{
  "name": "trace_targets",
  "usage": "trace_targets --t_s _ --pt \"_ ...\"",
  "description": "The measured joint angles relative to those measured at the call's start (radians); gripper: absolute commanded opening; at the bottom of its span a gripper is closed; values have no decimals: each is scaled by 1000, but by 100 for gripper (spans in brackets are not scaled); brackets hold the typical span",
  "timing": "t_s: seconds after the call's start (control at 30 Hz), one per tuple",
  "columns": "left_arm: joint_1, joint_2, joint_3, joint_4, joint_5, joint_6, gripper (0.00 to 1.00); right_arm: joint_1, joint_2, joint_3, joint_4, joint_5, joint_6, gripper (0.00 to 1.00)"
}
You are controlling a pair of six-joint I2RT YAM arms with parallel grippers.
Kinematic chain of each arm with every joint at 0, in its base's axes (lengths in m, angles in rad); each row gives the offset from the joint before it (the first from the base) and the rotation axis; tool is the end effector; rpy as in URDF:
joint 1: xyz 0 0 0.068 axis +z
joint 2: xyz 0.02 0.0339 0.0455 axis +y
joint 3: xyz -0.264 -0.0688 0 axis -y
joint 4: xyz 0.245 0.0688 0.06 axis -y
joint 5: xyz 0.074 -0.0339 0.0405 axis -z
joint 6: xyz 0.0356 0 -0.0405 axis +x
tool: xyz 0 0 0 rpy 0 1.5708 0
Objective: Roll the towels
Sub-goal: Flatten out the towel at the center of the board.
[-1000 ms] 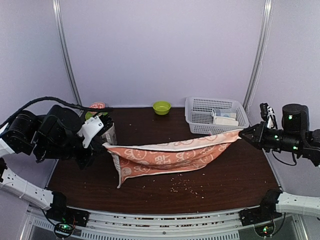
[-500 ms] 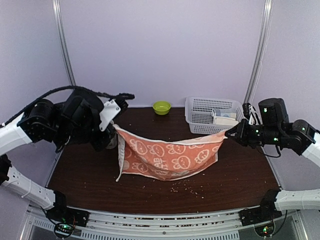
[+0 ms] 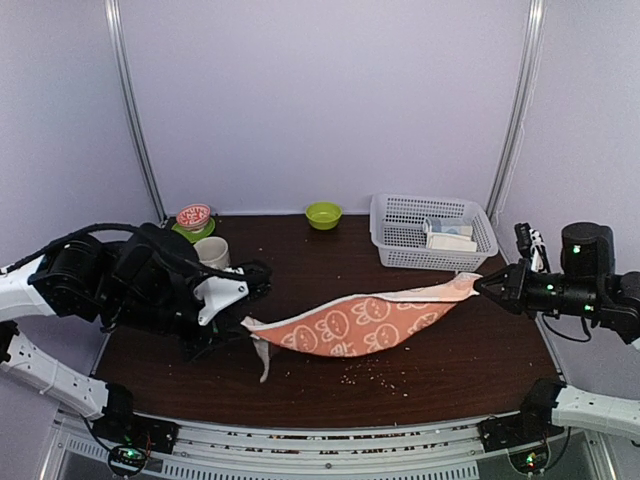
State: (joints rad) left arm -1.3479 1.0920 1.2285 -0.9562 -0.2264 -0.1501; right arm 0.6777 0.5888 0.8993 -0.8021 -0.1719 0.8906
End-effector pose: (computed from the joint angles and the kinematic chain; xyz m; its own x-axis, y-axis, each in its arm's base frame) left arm 0.0536 -0.2002 0.3611 -0.2968 0.6503 -0.6993 0.8820 0.4673 0.0602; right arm 0.0831 0.0747 0.3406 -0.8029 0.3371 -0.4917 -0.1765 0.6534 0.7362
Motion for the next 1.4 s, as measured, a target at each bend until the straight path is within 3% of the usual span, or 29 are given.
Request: trace_targets --t_s 0.17,0.27,0.33,0.5,0.7,0.87,0.93,0.97,1.03,1.1,1.2,1.4 --pt "23 -83 5 83 40 8 0 -3 -30 22 22 -6 64 0" --pt "151 -50 -25 185 117 22 0 -29 47 -43 124 -9 106 0" --pt "269 18 -83 282 181 26 0 -59 130 -113 208 -15 130 0" --pt "426 288 -166 403 241 43 0 -168 374 -224 328 -19 157 0" --pt "526 507 -140 435 256 55 0 -272 563 -217 435 -15 138 0" --pt "555 582 -89 444 220 53 0 -290 703 -155 481 -15 101 0" --pt "566 592 -70 446 203 47 25 -292 770 -105 493 -24 80 6" --pt "575 598 -57 447 193 43 40 -292 801 -81 500 -30 71 14" --pt "584 609 -38 447 177 40 56 -292 850 -40 509 -47 46 30" --pt "589 619 -21 446 165 29 63 -292 887 -10 518 -72 23 44" --pt "591 620 -14 432 158 12 69 -291 889 -7 514 -93 -21 56" --pt "589 572 -20 394 162 -90 74 -284 800 -15 461 -92 -99 56"
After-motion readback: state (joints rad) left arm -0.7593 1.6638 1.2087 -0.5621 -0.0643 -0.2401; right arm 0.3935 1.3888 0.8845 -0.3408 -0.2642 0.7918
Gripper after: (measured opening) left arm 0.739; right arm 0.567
